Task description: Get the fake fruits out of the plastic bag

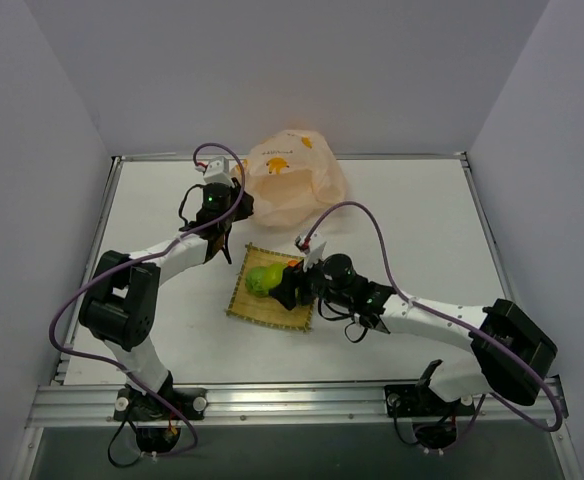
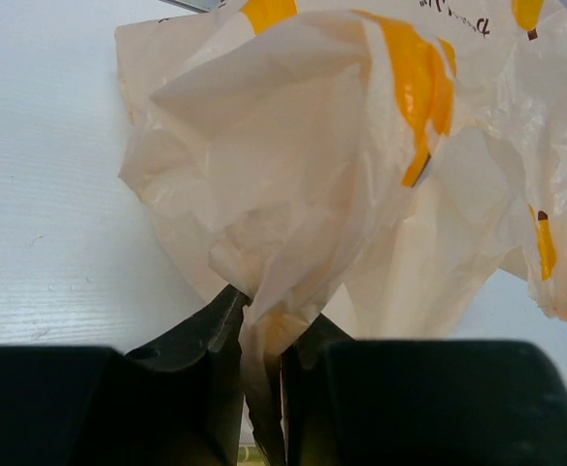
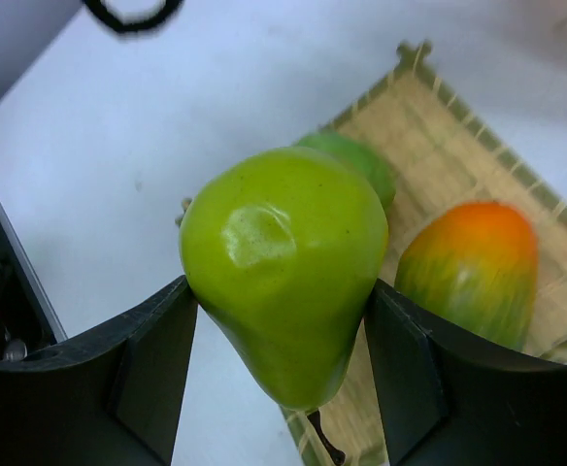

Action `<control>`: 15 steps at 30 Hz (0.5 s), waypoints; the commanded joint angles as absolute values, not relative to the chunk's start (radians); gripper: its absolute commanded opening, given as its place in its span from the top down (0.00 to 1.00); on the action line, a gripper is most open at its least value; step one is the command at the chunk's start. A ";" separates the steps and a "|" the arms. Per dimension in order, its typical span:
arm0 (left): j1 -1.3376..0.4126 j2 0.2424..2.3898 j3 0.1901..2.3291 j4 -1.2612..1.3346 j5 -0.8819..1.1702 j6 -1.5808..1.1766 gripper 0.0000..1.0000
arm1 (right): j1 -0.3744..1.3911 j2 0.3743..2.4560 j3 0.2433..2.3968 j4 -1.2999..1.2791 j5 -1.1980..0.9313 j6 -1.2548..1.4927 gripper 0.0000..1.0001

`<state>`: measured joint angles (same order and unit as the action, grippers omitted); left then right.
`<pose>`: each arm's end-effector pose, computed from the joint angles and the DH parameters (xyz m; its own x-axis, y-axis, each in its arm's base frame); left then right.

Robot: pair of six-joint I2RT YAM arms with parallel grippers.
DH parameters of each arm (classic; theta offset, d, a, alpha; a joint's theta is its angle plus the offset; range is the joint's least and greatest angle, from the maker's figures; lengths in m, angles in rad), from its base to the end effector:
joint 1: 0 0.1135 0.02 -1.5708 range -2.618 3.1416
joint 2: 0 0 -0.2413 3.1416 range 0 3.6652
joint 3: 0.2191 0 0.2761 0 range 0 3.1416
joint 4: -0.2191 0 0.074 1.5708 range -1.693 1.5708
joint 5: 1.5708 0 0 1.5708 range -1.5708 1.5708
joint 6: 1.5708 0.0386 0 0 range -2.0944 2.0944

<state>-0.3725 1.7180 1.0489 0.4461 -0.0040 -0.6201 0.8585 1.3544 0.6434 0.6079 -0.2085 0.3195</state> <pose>0.3855 -0.1505 0.2072 -0.3770 -0.4766 -0.7942 0.1735 0.8059 -0.5660 0.2049 0.2495 0.2073 -0.3387 0.0779 -0.9377 -0.8096 0.4836 0.3327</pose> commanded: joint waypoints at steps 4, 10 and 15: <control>-0.367 1.701 1.066 0.451 -0.014 -0.635 0.83 | 0.969 1.321 0.536 0.589 -0.100 0.353 0.69; -0.368 1.697 1.058 0.451 -0.011 -0.635 0.78 | 0.991 1.382 0.541 0.598 -0.038 0.334 0.68; -0.368 1.669 1.026 0.457 -0.017 -0.640 0.69 | 1.014 1.439 0.566 0.610 0.027 0.295 0.64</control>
